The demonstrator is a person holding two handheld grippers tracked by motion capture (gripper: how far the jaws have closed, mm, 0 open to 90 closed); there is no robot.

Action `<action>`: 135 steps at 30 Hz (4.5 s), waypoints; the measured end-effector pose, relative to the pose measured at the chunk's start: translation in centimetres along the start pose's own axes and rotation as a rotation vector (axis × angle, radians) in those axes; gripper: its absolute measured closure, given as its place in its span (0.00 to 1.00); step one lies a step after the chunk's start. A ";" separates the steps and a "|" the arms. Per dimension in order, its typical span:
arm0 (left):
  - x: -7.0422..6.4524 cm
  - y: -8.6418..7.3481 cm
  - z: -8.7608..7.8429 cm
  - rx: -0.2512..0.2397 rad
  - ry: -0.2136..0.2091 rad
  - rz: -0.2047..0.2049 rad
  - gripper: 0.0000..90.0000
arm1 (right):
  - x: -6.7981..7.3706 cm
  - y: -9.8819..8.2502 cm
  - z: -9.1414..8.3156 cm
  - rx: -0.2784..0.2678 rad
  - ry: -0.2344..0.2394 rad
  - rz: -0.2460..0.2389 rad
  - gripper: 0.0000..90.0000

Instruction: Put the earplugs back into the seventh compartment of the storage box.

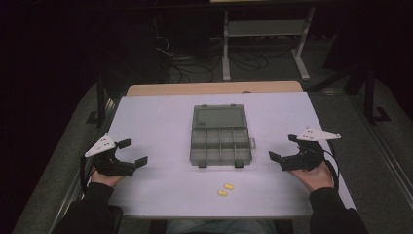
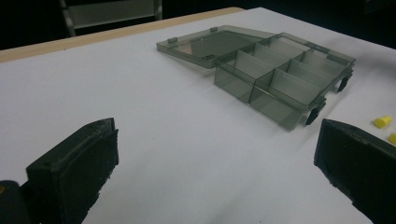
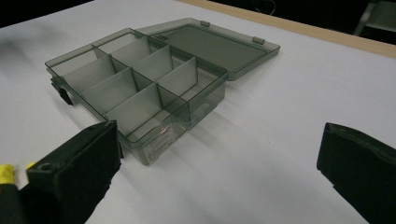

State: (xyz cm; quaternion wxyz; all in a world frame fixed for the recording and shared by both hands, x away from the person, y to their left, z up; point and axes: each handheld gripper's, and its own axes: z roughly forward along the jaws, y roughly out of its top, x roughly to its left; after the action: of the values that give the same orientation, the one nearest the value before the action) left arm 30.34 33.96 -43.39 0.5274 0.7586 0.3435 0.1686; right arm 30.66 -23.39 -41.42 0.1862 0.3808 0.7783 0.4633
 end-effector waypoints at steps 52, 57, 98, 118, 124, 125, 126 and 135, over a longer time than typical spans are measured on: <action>0.0 0.0 0.0 0.004 -0.006 -0.001 0.00 | 3.7 3.4 1.5 0.125 0.132 -0.100 0.00; 0.0 -0.1 0.0 0.005 -0.006 -0.002 0.00 | 4.6 3.8 2.1 0.148 0.152 -0.137 0.00; -0.1 -0.1 0.1 0.011 -0.016 0.001 0.00 | 10.0 2.8 6.1 0.325 0.321 -0.318 0.02; -0.1 -0.1 0.2 0.011 -0.014 0.008 0.00 | 11.9 1.6 8.1 0.437 0.371 -0.401 0.13; -0.1 -0.1 0.2 0.014 -0.016 0.011 0.00 | 12.1 1.4 8.6 0.465 0.377 -0.420 0.18; -0.1 -0.1 0.2 0.015 -0.016 0.011 0.00 | 12.2 1.4 8.8 0.475 0.386 -0.425 0.23; -0.1 -0.1 0.2 0.015 -0.016 0.012 0.00 | 12.2 1.4 8.8 0.475 0.386 -0.425 0.23; -0.1 -0.1 0.2 0.017 -0.019 0.013 0.00 | 12.3 1.3 9.4 0.504 0.419 -0.453 0.50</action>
State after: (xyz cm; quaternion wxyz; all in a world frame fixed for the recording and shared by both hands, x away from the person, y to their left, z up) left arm 30.40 33.73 -43.54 0.5230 0.7669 0.3349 0.1619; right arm 29.36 -8.16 -44.25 0.0215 0.1304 0.9530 0.2727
